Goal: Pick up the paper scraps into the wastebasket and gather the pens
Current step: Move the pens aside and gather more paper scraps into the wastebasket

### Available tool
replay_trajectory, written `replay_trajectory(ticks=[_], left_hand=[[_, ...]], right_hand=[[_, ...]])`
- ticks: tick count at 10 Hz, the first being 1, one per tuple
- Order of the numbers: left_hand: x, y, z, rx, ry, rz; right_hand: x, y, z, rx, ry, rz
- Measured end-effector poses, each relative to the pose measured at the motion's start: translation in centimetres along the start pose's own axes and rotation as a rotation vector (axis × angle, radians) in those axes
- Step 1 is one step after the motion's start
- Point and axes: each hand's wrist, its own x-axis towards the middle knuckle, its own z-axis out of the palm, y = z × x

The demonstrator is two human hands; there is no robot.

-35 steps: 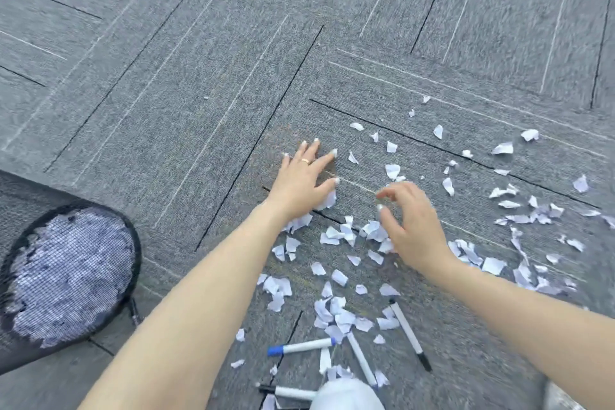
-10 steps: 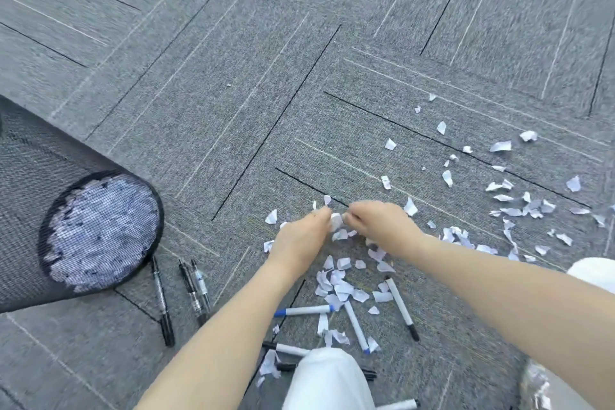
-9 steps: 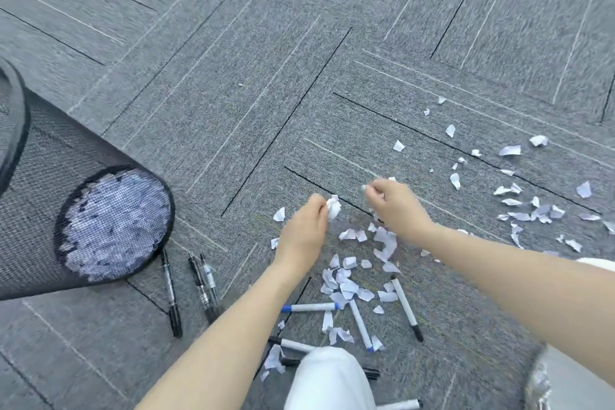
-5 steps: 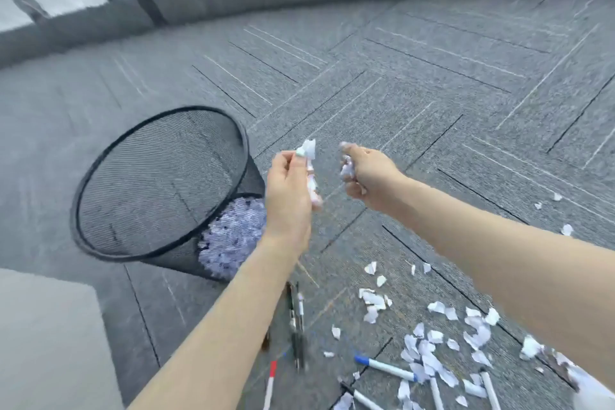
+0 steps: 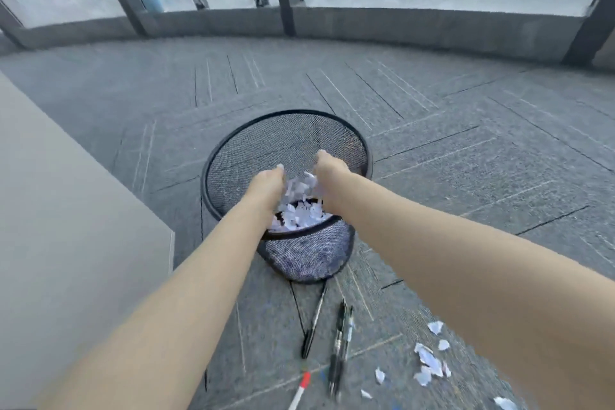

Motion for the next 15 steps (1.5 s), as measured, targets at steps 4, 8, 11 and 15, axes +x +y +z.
replay_trajectory(ticks=[4, 8, 11, 15], left_hand=[[0.0, 0.5, 0.7, -0.265, -0.008, 0.046], [-1.6, 0.0, 0.8, 0.145, 0.04, 0.384], [-9.1, -2.9, 8.7, 0.554, -0.136, 1.51], [-10.1, -21.4, 20.2, 1.29, -0.856, 0.758]], right_hand=[[0.7, 0.5, -2.8, 0.114, -0.073, -0.081], [-2.6, -1.1, -7.4, 0.491, -0.352, -0.184], [-1.3, 10.2, -25.9, -0.522, 0.343, -0.063], [-3.6, 24.5, -32.3, -1.319, 0.18, -0.172]])
